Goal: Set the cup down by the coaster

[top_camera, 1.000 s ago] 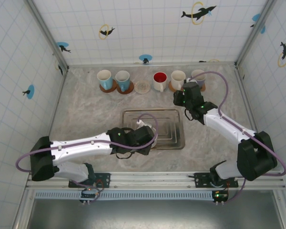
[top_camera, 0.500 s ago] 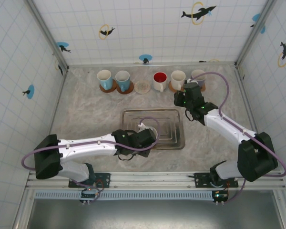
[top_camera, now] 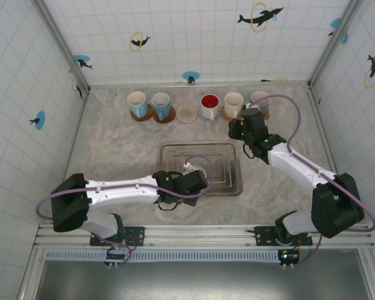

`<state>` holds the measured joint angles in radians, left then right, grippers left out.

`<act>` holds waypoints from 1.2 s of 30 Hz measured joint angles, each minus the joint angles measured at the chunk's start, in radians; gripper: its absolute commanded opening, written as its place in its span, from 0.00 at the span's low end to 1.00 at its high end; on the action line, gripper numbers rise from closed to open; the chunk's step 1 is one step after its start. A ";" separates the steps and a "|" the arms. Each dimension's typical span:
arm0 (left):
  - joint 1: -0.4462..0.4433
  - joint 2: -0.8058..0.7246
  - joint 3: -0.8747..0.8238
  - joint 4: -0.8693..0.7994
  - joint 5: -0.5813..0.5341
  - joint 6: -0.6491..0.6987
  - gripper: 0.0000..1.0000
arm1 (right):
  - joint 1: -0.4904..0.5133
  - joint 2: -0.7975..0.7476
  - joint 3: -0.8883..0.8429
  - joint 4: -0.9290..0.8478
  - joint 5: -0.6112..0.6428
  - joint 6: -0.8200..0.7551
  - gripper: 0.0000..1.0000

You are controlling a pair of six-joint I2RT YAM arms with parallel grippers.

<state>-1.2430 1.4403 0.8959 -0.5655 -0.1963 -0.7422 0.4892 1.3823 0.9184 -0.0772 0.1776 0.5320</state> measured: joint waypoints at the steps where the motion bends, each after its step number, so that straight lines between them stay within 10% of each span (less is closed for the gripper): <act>1: 0.000 0.005 0.000 0.002 0.000 0.000 0.39 | 0.000 0.000 0.000 0.000 0.000 0.000 0.50; 12: 0.000 0.037 -0.005 0.023 0.000 0.000 0.33 | 0.000 0.000 0.000 0.006 -0.003 0.001 0.50; 23: -0.002 0.039 -0.005 0.017 -0.022 -0.019 0.00 | 0.000 0.000 0.000 0.007 -0.003 0.002 0.50; 36: -0.002 0.033 0.007 -0.035 -0.071 -0.072 0.00 | 0.000 -0.001 -0.005 0.008 -0.003 0.002 0.50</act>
<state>-1.2449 1.4731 0.9028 -0.6010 -0.2676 -0.8143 0.4889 1.3811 0.9134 -0.0696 0.1745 0.5343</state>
